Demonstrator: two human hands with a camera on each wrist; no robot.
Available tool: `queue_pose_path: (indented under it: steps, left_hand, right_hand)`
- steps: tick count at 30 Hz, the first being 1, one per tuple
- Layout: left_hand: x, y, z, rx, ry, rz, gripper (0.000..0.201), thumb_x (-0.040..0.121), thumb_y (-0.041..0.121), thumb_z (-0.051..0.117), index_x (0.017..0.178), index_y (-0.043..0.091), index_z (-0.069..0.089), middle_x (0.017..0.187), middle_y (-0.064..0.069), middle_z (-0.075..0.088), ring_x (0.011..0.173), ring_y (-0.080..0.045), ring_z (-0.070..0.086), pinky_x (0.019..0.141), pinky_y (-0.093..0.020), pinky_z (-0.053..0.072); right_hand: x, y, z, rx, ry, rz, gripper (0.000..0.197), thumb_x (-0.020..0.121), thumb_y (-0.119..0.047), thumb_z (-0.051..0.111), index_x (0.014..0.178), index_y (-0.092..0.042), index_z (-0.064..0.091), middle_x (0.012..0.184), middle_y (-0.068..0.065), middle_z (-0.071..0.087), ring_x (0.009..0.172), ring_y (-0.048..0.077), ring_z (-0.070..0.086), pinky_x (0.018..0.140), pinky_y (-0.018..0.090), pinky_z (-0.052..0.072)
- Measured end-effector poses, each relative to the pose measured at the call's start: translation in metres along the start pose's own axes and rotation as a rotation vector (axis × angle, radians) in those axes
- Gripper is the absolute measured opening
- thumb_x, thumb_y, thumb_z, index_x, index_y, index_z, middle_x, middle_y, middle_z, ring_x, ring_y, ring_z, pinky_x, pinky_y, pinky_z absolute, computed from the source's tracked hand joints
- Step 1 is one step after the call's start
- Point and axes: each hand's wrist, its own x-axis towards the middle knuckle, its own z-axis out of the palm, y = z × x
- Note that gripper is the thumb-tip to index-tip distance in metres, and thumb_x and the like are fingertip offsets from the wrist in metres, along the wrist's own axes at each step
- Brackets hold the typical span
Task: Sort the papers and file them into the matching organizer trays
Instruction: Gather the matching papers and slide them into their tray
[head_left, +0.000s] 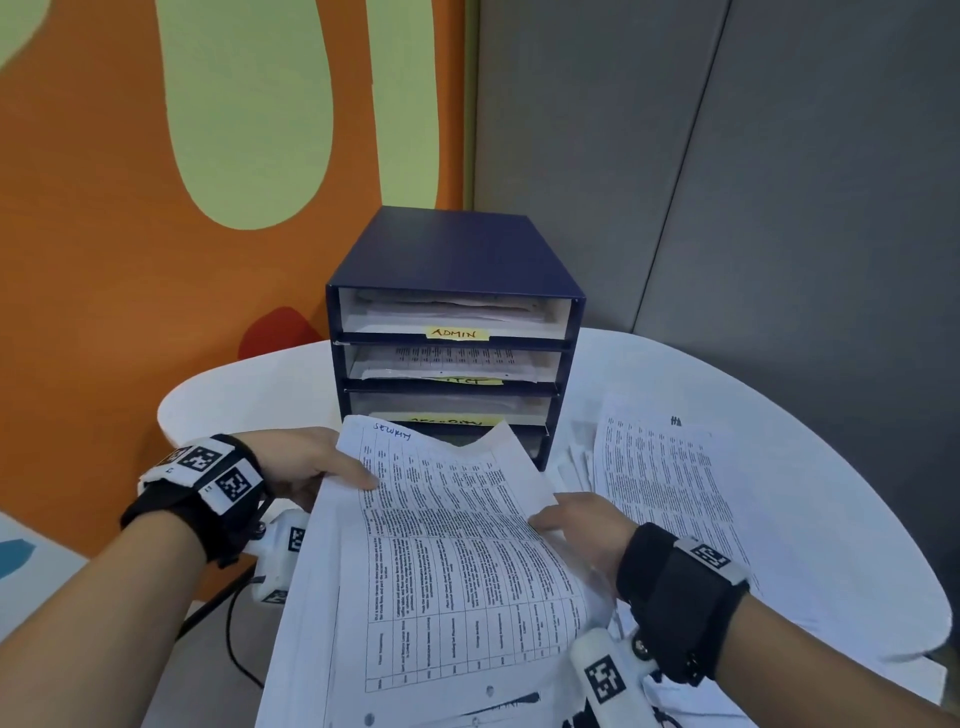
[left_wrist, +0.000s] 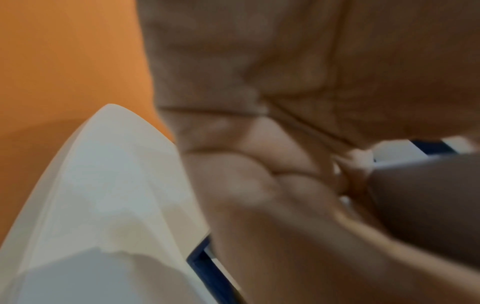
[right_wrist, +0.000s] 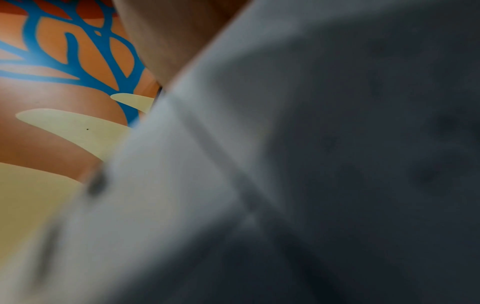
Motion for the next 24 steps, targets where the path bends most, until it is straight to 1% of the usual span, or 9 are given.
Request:
queue_pose_path:
  steps: [3, 5, 9, 12, 14, 17, 19, 21, 24]
  left_hand:
    - [0.001, -0.001, 0.001, -0.015, -0.014, 0.010, 0.019, 0.087, 0.010, 0.069, 0.105, 0.005, 0.070, 0.104, -0.015, 0.075, 0.080, -0.024, 0.075, 0.053, -0.022, 0.055]
    - [0.000, -0.002, -0.001, -0.050, -0.018, 0.034, 0.032, 0.079, 0.016, 0.076, 0.109, 0.004, 0.070, 0.108, -0.018, 0.073, 0.087, -0.028, 0.074, 0.059, -0.026, 0.059]
    - [0.001, -0.007, -0.009, -0.198, -0.016, 0.120, 0.066, 0.061, 0.038, 0.086, 0.108, -0.006, 0.068, 0.122, -0.024, 0.063, 0.103, -0.038, 0.065, 0.083, -0.037, 0.056]
    - [0.005, -0.012, -0.008, -0.245, 0.012, 0.143, 0.081, 0.059, 0.046, 0.087, 0.119, -0.005, 0.066, 0.127, -0.025, 0.059, 0.112, -0.042, 0.058, 0.104, -0.051, 0.045]
    - [0.006, -0.012, -0.006, -0.216, 0.006, 0.126, 0.085, 0.060, 0.048, 0.086, 0.121, -0.007, 0.063, 0.119, -0.026, 0.059, 0.094, -0.035, 0.057, 0.081, -0.039, 0.056]
    - [0.006, -0.010, 0.000, -0.188, -0.029, 0.087, 0.060, 0.061, 0.043, 0.080, 0.106, 0.004, 0.075, 0.102, -0.023, 0.069, 0.063, -0.020, 0.063, 0.054, -0.025, 0.057]
    - [0.007, -0.008, 0.007, -0.180, -0.040, 0.061, 0.059, 0.068, 0.048, 0.078, 0.109, 0.006, 0.074, 0.103, -0.018, 0.072, 0.064, -0.019, 0.064, 0.057, -0.027, 0.059]
    - [0.014, -0.006, 0.013, -0.158, 0.004, 0.041, 0.055, 0.082, 0.050, 0.071, 0.116, 0.007, 0.070, 0.108, -0.017, 0.073, 0.079, -0.026, 0.068, 0.068, -0.033, 0.061]
    - [0.022, -0.004, 0.023, -0.114, 0.072, 0.076, 0.046, 0.088, 0.036, 0.067, 0.123, 0.007, 0.063, 0.111, -0.016, 0.072, 0.104, -0.038, 0.068, 0.092, -0.050, 0.054]
  right_hand:
    - [-0.005, 0.000, -0.002, 0.050, -0.008, -0.021, 0.005, 0.091, -0.009, 0.057, 0.086, -0.009, 0.059, 0.087, 0.005, 0.060, 0.077, 0.016, 0.056, 0.068, 0.017, 0.045]
    - [-0.005, -0.001, -0.003, 0.035, 0.003, -0.048, 0.014, 0.093, -0.009, 0.054, 0.080, -0.011, 0.058, 0.088, 0.005, 0.059, 0.078, 0.016, 0.056, 0.071, 0.016, 0.046]
    - [-0.002, -0.004, -0.009, -0.091, 0.075, -0.071, 0.028, 0.101, -0.010, 0.041, 0.115, 0.000, 0.063, 0.110, 0.004, 0.058, 0.099, 0.017, 0.056, 0.074, 0.002, 0.038]
    - [0.000, -0.008, -0.013, -0.157, 0.173, -0.080, 0.039, 0.104, -0.010, 0.031, 0.138, -0.011, 0.050, 0.142, 0.010, 0.044, 0.131, 0.025, 0.042, 0.090, 0.009, 0.024]
    - [0.008, -0.018, -0.013, -0.258, 0.182, -0.066, 0.038, 0.102, -0.011, 0.036, 0.137, -0.011, 0.051, 0.140, 0.014, 0.049, 0.128, 0.027, 0.046, 0.095, 0.016, 0.029]
    - [0.018, -0.024, -0.016, -0.397, 0.204, -0.088, 0.040, 0.101, -0.007, 0.033, 0.135, -0.011, 0.054, 0.139, 0.019, 0.048, 0.128, 0.031, 0.045, 0.100, 0.024, 0.033]
    - [0.017, -0.027, -0.017, -0.363, 0.177, -0.079, 0.041, 0.101, -0.005, 0.031, 0.135, -0.011, 0.053, 0.137, 0.018, 0.050, 0.129, 0.029, 0.044, 0.099, 0.024, 0.029]
    - [0.025, -0.017, -0.013, -0.241, 0.107, 0.002, 0.033, 0.097, -0.015, 0.048, 0.126, -0.002, 0.053, 0.122, 0.016, 0.059, 0.120, 0.023, 0.051, 0.091, 0.022, 0.036]
    - [0.047, 0.013, -0.011, -0.041, -0.031, 0.019, 0.106, 0.051, -0.055, 0.086, 0.136, -0.008, 0.044, 0.120, 0.006, 0.064, 0.098, 0.020, 0.068, 0.092, 0.031, 0.049]
